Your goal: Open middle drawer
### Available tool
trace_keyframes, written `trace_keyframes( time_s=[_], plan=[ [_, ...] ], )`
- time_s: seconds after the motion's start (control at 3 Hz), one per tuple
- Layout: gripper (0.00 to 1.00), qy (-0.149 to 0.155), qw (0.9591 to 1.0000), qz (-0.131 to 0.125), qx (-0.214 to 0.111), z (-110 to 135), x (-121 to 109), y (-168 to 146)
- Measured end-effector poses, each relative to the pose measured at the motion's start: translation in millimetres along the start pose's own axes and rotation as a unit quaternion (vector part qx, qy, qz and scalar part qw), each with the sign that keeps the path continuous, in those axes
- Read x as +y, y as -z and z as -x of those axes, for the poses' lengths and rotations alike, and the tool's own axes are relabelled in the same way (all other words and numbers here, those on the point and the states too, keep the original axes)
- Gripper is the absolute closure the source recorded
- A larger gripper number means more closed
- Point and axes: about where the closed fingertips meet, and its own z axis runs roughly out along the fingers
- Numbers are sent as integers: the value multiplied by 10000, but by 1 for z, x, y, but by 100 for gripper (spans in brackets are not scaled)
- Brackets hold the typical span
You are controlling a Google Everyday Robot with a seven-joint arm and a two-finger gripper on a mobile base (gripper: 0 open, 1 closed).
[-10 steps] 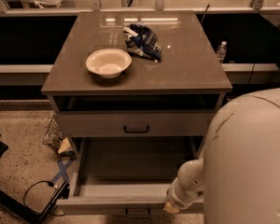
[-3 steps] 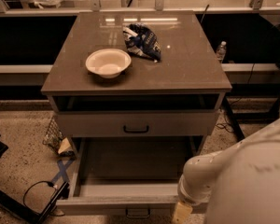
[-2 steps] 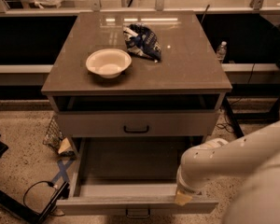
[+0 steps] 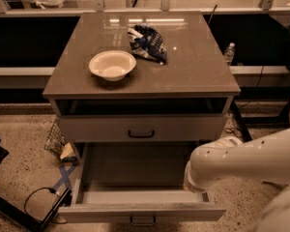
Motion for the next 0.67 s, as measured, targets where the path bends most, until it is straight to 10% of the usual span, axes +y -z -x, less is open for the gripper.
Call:
trace_keyframes(
  time_s=[0.67],
  plan=[
    [100,10,9999,118,-64,5,1,-13]
  ],
)
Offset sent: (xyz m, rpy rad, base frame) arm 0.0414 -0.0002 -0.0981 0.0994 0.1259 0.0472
